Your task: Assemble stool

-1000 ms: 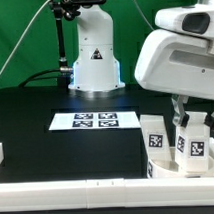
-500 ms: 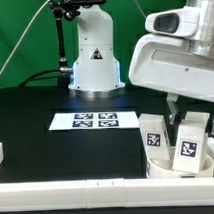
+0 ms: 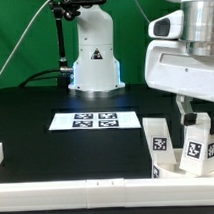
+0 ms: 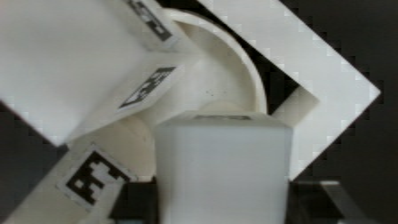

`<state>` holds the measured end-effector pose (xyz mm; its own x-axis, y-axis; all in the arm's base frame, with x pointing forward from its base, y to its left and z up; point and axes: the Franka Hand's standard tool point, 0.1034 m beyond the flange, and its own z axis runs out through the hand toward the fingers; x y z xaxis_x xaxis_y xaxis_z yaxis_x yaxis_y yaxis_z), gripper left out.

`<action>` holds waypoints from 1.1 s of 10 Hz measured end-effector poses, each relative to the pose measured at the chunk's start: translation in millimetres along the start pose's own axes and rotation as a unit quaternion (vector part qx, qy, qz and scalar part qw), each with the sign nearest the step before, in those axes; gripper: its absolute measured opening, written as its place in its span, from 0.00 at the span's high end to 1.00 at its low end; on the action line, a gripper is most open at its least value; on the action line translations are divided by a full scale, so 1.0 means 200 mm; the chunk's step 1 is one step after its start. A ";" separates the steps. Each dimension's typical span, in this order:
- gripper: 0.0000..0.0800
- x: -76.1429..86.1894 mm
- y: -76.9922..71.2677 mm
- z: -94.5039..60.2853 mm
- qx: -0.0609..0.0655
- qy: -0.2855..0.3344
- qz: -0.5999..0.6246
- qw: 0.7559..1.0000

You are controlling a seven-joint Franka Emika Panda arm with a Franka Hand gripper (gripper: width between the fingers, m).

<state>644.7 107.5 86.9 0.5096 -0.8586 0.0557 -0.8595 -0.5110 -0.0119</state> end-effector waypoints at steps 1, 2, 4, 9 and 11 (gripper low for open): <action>0.58 0.00 0.00 0.00 0.000 0.000 0.034 0.999; 0.58 0.00 0.00 0.00 0.000 0.000 0.062 0.998; 0.58 -0.01 -0.01 0.00 0.001 -0.002 0.116 0.993; 0.58 -0.02 -0.02 0.00 0.020 -0.017 0.314 0.949; 0.58 -0.02 -0.04 0.00 0.045 -0.025 0.408 0.912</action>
Offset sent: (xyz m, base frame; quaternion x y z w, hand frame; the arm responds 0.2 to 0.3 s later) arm 0.0000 0.0000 0.0000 0.0000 0.0000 0.1938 0.9810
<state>649.1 114.3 86.4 -0.2941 -0.9542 -0.0543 -0.9481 0.2985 -0.1099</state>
